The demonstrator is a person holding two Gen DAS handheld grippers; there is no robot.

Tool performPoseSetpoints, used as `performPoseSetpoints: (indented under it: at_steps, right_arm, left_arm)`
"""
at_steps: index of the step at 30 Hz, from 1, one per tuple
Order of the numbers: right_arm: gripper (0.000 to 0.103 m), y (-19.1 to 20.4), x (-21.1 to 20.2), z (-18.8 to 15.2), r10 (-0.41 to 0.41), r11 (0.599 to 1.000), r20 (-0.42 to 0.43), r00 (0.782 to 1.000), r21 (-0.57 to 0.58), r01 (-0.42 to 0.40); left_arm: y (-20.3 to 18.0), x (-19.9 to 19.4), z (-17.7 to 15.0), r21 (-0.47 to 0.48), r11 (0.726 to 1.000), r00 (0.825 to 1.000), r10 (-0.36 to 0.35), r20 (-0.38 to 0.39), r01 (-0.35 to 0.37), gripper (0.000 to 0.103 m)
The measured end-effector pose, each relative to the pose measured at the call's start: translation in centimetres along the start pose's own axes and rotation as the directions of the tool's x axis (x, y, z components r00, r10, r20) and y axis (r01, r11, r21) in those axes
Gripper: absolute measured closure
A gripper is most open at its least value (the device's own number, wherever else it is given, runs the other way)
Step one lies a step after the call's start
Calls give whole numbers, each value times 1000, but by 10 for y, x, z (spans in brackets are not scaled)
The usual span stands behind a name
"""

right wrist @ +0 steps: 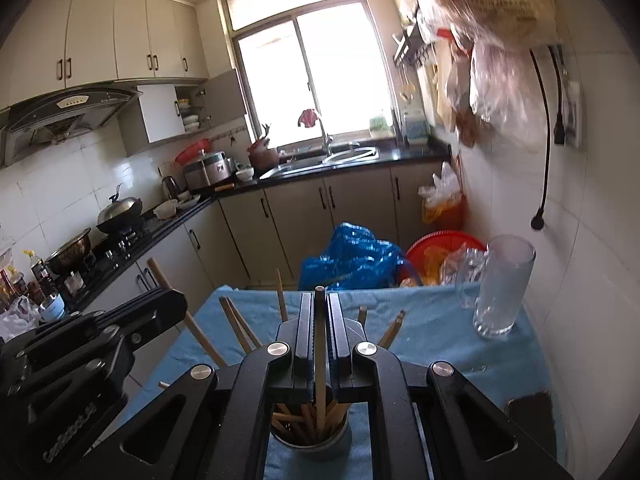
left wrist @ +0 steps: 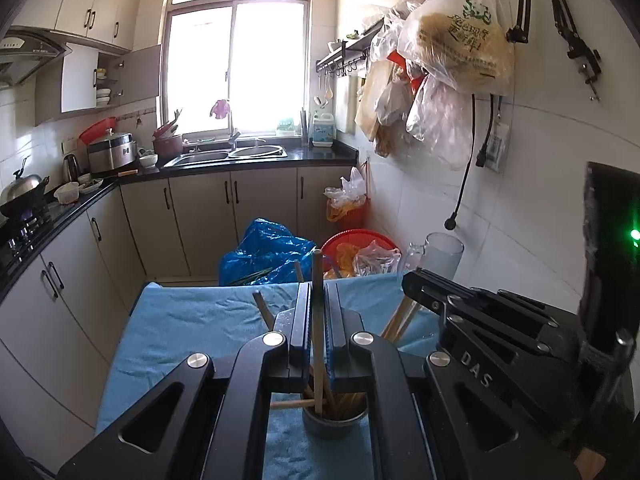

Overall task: Organize utensils
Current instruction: 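Lower both chopsticks into the grey holder and open both grippers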

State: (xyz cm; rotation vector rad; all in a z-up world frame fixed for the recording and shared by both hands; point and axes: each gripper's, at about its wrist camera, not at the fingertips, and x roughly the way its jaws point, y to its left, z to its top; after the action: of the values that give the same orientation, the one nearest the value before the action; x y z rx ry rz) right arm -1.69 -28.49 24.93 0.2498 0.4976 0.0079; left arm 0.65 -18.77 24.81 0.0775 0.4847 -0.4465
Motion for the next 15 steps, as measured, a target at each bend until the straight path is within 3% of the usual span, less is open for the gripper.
performPoseSetpoints:
  at_steps: [15]
  right_arm:
    - [97, -8, 11, -17, -1, 1000, -54, 999, 12, 2]
  left_arm:
    - [8, 20, -29, -12, 1000, 996, 15, -92, -16, 98]
